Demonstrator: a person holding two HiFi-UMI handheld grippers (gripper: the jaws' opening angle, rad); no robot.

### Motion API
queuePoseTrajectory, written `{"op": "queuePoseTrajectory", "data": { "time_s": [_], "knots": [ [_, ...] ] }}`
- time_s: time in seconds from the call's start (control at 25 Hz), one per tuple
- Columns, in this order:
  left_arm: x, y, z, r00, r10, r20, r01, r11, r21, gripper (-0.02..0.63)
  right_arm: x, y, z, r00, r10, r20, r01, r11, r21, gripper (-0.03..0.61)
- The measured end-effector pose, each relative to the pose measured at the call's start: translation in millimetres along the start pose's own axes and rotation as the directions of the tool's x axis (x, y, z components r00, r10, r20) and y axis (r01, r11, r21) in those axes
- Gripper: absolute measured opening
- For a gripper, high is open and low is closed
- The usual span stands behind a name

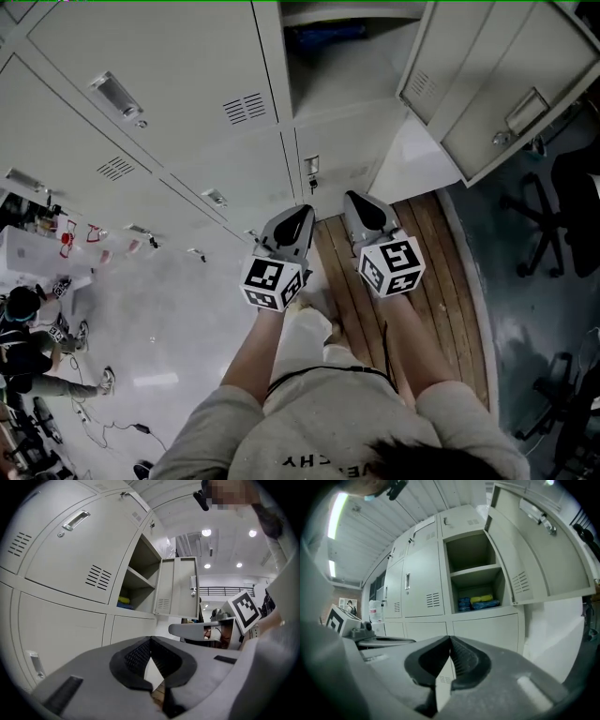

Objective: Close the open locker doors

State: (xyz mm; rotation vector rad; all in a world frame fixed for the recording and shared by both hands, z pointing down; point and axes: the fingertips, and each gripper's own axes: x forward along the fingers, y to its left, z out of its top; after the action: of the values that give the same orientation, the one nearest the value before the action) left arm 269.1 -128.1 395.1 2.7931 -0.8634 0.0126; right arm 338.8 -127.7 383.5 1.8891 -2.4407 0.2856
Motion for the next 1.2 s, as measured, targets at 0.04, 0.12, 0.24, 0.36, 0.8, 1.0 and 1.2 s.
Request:
{"op": "queuePoseTrajectory", "data": {
  "time_s": [0.04,0.12,0.24,0.36,0.8,1.0,1.2],
  "knots": [
    [-7.4,-2.0,1.2,1.0,0.004,0.0,-0.004,1.0,0.0,-0.002,-5.3,5.9,0.8,1.0,0.01,-0.001,-0.01,1.0,0.0,0.002],
    [-22.6,-5.1,3.0,1.0,0.015,0.001,-0.015,1.0,0.0,-0.002,-16.1,18.6,1.5,0.999,0.032,-0.005,-0.032,0.999,-0.002,0.002],
    [-44.7,-4.6,7.5,0.999,0.044,0.01,-0.044,0.999,0.001,-0.002,-29.9,38.6,4.2,0.997,0.071,-0.004,-0.071,0.997,0.003,0.002],
    [-64.7,-1.9,15.7,0.996,0.083,0.031,-0.083,0.997,0.001,-0.002,-39.9,56.6,9.6,0.993,0.114,0.003,-0.114,0.993,0.0,0.002],
    [-153.6,27.7,39.2,0.971,0.228,0.066,-0.229,0.973,0.006,-0.002,-54.0,118.2,21.2,0.974,0.225,0.03,-0.224,0.974,-0.024,0.001],
    [-208.7,45.9,52.5,0.948,0.304,0.098,-0.307,0.952,0.015,-0.002,-55.8,154.3,26.3,0.967,0.252,0.041,-0.251,0.968,-0.014,0.0],
    [-257.3,56.2,58.0,0.928,0.357,0.105,-0.36,0.933,0.013,-0.002,-63.2,189.8,25.5,0.961,0.272,0.039,-0.272,0.962,-0.005,0.001]
  ]
}}
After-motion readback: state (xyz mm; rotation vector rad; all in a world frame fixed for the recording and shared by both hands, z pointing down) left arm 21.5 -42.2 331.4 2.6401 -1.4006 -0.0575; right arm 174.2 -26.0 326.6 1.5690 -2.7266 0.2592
